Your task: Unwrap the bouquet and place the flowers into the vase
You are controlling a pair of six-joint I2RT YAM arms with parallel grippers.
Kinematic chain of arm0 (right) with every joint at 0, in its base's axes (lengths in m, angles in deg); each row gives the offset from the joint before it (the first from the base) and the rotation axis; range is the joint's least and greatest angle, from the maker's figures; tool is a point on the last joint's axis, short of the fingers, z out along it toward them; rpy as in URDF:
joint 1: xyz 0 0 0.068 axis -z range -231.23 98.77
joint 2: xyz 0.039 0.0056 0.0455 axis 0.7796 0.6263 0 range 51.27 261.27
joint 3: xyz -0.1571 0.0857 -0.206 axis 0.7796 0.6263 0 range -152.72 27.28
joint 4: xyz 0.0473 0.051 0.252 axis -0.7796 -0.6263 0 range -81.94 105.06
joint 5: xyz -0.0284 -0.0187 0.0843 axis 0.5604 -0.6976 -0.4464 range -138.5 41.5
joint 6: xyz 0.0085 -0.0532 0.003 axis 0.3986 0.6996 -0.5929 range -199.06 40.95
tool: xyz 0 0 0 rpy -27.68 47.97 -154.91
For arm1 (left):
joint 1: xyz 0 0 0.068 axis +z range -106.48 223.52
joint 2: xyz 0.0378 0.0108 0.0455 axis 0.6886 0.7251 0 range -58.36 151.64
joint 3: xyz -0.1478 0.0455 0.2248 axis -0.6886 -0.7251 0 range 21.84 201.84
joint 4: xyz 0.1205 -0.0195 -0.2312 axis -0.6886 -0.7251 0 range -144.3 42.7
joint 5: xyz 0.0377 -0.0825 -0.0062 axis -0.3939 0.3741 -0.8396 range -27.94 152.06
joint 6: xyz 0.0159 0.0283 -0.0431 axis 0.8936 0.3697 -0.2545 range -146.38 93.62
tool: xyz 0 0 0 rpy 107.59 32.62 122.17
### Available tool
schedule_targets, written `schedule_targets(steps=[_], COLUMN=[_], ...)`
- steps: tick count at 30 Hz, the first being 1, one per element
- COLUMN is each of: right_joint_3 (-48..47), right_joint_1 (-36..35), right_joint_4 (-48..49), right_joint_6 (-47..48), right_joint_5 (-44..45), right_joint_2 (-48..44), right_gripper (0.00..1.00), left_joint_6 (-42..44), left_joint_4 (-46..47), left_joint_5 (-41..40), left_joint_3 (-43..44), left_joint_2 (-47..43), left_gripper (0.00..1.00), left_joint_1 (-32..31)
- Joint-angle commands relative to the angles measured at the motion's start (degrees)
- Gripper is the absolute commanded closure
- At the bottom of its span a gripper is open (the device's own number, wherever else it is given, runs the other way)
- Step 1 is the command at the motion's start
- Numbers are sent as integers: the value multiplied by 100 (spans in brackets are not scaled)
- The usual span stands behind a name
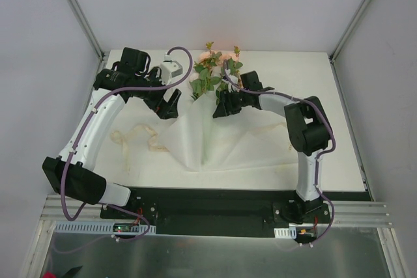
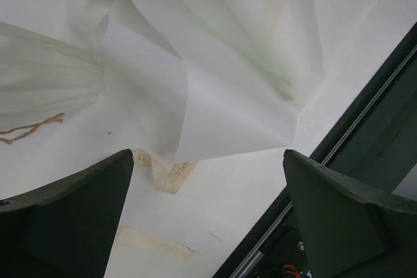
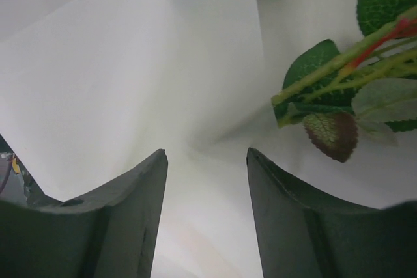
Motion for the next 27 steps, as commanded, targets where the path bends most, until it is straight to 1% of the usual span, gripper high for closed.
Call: schedule_targets(steps=[1, 4, 7, 8, 10, 12, 13, 14, 21, 27], right_joint_3=[72, 80, 194, 212, 212, 212, 212, 230, 133, 45], right_joint_1=[-97, -124, -115, -106, -89, -54, -45, -36, -1, -1], right_joint_4=[339, 331, 331, 296, 121, 50, 15, 6, 15, 23], right_joint_6=[-166, -201, -70, -8, 176, 255, 334, 344, 458, 371], right_joint_5=[-258, -276, -84, -4, 259, 487, 584, 672, 1025, 630], right_joint_2=[26, 18, -131, -193, -334, -404, -422, -439, -422, -211], right_gripper=[48, 51, 51, 48, 41, 38, 32, 31, 30, 32], left_joint_6=[17, 8, 25, 34, 43, 52, 52, 60, 104, 96], left_joint_4=[-10, -10, -10, -10, -10, -19, -10, -10, -19, -1], left_joint_5=[-104, -121, -156, -174, -165, -165, -165, -165, -183, -174], left_joint_3=[23, 15, -29, -56, -134, -187, -222, -240, -320, -302], left_joint_2=[-185, -255, -352, -404, -457, -501, -519, -528, -528, -458], left_gripper=[1, 1, 1, 1, 1, 1, 1, 1, 1, 1], left_joint_1=[-60, -60, -60, -60, -51, -60, -51, -51, -60, -51])
